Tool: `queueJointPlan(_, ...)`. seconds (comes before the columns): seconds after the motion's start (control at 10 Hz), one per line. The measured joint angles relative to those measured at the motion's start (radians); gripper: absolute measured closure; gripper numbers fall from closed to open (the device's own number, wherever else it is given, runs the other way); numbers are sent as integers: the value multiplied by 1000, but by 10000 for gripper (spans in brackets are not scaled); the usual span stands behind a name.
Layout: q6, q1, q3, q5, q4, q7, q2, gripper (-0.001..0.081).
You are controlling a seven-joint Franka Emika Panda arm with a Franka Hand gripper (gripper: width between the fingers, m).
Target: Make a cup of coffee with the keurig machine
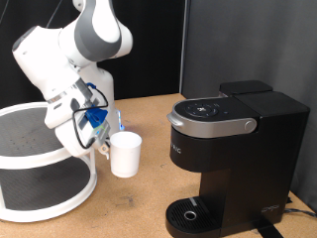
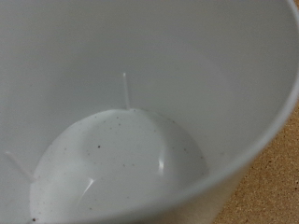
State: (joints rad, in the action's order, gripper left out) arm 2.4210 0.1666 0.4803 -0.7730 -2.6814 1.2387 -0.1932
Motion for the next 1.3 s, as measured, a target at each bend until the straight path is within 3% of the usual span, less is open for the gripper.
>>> queueJointPlan(0.5, 32, 16, -11, -45, 13, 35, 73, 737)
queueJointPlan(1.3, 56, 54, -88, -281, 92, 155, 192, 737)
